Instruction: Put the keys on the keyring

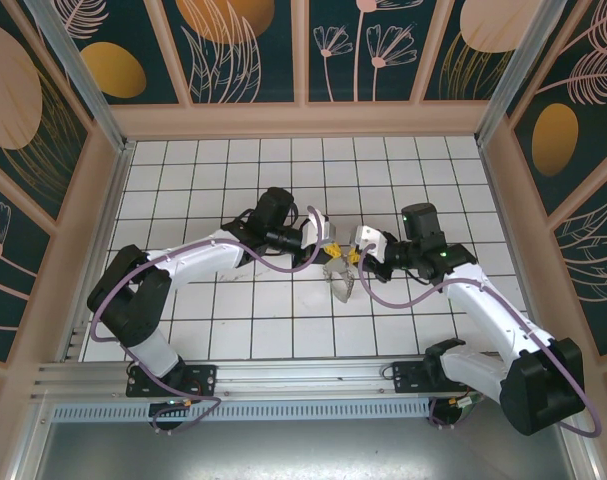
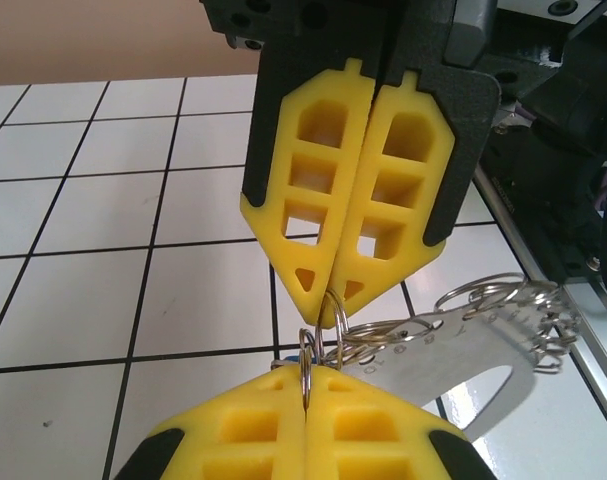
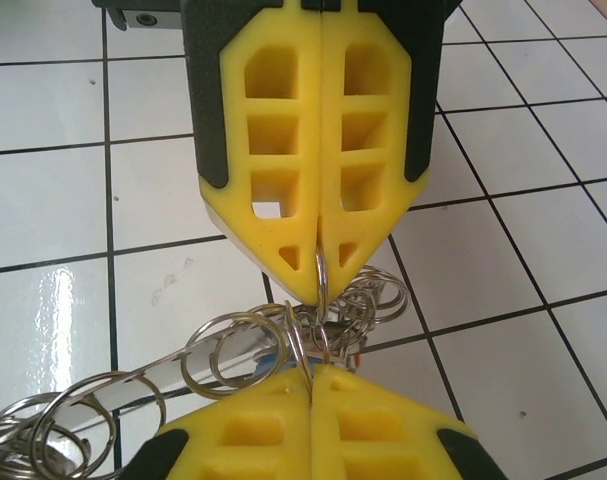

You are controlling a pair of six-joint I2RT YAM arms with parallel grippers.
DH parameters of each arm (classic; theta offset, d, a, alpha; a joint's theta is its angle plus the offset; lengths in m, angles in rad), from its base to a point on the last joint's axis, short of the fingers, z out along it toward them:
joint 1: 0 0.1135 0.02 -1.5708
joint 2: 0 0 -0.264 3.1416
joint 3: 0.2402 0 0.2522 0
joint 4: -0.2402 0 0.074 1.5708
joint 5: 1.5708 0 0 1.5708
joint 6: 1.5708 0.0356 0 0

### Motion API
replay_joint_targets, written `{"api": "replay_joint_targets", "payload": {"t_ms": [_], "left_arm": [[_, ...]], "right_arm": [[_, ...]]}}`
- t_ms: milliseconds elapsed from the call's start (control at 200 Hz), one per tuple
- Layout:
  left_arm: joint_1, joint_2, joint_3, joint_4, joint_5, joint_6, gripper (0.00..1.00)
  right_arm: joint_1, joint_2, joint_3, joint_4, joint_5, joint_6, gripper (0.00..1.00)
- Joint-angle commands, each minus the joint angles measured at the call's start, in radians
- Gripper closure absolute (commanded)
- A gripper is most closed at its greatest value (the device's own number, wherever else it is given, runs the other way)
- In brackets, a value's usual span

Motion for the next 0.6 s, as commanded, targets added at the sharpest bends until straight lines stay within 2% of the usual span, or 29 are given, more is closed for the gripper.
{"api": "replay_joint_targets", "payload": {"t_ms": [0,75,105,175,230,350,455,530,595], "left_arm": [[-0.005,-0.029,0.008,0.016,-0.004,0.004,1.00],[-0.005,-0.029,-0.008,0.058,-0.042,-0.053,1.00],[-0.002,-0.031,-0.019,0.085,-0.056,-0.084,0.95],[0.004,-0.032,-0.049,0.156,-0.059,-0.160,0.92],[0.012,-0.032,-0.066,0.196,-0.068,-0.219,0.84],[0.034,-0.055,-0.149,0.321,-0.117,-0.360,0.74],[0.070,-0.082,-0.221,0.460,-0.138,-0.513,0.72],[0.097,-0.102,-0.282,0.594,-0.116,-0.631,0.68],[0.104,-0.116,-0.317,0.647,-0.088,-0.652,0.69]], "right_arm": [[0.007,-0.004,0.028,-0.001,-0.003,-0.020,1.00],[0.007,-0.008,0.020,0.021,-0.007,-0.015,1.00],[0.002,-0.012,0.009,0.037,-0.018,-0.009,1.00],[-0.010,-0.021,-0.015,0.085,-0.054,0.013,1.00],[-0.018,-0.026,-0.034,0.125,-0.089,0.031,1.00],[-0.045,-0.046,-0.104,0.273,-0.150,0.110,1.00],[-0.054,-0.046,-0.156,0.395,-0.185,0.180,1.00],[-0.055,-0.045,-0.220,0.543,-0.206,0.267,1.00],[-0.055,-0.043,-0.271,0.670,-0.227,0.348,1.00]]}}
